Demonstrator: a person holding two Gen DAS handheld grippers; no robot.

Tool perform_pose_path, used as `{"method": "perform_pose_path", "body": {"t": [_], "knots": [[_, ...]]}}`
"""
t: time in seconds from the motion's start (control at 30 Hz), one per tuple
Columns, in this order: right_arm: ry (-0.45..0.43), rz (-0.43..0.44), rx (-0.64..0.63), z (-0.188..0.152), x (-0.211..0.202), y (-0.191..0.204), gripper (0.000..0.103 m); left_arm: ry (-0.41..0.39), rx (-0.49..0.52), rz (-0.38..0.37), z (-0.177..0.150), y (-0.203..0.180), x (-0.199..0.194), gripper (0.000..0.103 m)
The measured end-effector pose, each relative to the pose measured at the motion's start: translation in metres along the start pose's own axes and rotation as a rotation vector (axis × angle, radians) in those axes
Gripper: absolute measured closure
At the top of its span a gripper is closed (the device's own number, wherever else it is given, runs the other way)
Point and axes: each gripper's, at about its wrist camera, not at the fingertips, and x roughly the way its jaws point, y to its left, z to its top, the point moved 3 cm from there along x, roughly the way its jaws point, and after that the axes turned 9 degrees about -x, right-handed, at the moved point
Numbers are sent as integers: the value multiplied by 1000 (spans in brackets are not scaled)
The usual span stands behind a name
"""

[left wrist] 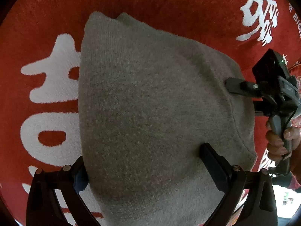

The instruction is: Fold small clothes

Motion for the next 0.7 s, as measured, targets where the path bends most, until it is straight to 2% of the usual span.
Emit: {"method": "perform_pose_path", "body": {"t": [0.03,0.1,0.17,0.23,0.43,0.7], "knots": [[0,-8,10,-1,0,-1,53,-12,5,6,-5,-8,-1,10],[1,-10,47,-4,0,-6,62,-39,25,15,-9,-14,-8,21],[-38,25,78,-10,-3,-4,65,-58,40,20,-12,-16,-17,42],[-65,66,78,-14,-6,7,66,-69,40,-2,-14,-17,-28,53],[-83,132,77,-25,-8,39,66,-92,47,-63,-28,-20,-53,56],[-119,184,117,-51,-13,74,66,-108,12,-156,-48,-5,-98,56]]}}
